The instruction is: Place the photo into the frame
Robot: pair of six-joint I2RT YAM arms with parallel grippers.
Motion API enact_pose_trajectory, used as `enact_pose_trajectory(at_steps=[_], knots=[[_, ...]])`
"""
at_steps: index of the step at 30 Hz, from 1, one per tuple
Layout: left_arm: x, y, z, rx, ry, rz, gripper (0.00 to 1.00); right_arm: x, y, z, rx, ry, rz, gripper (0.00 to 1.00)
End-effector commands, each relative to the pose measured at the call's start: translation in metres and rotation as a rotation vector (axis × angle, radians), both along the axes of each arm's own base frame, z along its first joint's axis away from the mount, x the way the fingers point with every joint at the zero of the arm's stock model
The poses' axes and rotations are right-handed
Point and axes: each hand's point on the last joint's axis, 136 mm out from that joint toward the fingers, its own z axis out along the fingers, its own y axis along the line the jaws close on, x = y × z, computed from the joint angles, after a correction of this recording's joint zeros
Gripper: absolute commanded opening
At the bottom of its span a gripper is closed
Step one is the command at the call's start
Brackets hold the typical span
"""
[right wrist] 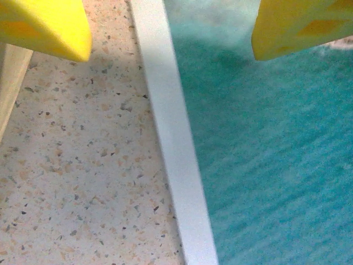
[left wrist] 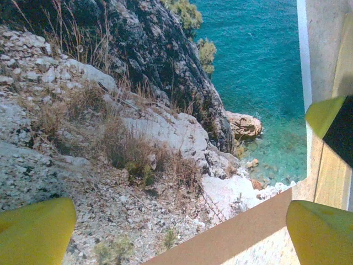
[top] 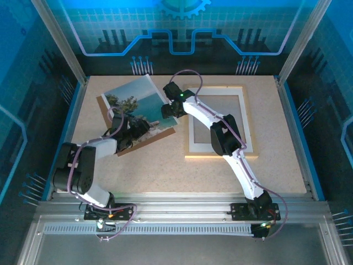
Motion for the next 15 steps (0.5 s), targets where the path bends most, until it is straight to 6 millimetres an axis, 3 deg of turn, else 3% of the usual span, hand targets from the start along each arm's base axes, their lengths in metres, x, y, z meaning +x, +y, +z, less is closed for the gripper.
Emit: enact_pose_trajectory(at_steps=[1, 6, 15], knots=[[-0.031, 0.013, -0.017, 0.053, 0.082, 0.007, 0.99, -0.019, 0.006, -0.007, -0.008, 0.069, 0.025, 0.78], [-0.035, 0.015, -0.010, 0.075, 0.072, 0.000, 0.99, -0.037, 0.030, -0.007, 0.025, 0.089, 0.064, 0.78], [-0.032, 0.015, -0.006, 0.092, 0.058, -0.014, 0.99, -0.052, 0.037, -0.028, 0.036, 0.152, 0.071, 0.78]])
